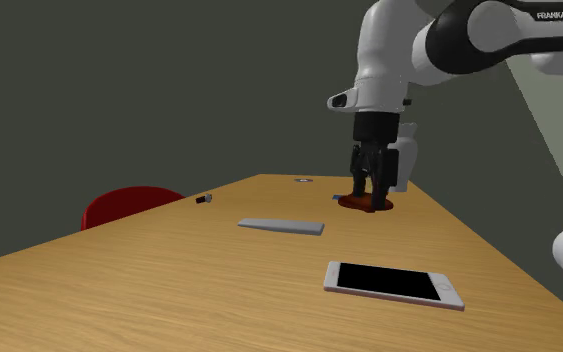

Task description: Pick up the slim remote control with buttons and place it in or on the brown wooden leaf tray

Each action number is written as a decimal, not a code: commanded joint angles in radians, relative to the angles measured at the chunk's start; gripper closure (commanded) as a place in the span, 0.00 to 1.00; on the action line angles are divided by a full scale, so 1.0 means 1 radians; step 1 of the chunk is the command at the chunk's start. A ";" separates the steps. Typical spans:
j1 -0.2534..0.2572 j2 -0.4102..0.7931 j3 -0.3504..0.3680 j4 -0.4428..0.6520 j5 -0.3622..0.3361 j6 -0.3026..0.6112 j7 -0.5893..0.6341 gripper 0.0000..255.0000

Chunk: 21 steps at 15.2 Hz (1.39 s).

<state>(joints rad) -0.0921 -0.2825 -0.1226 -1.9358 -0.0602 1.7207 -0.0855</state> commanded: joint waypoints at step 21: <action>-0.185 0.711 -0.142 0.708 0.161 -0.085 0.023 0.00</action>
<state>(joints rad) -0.2775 0.4288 -0.2650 -1.2133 0.1007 1.6209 -0.0632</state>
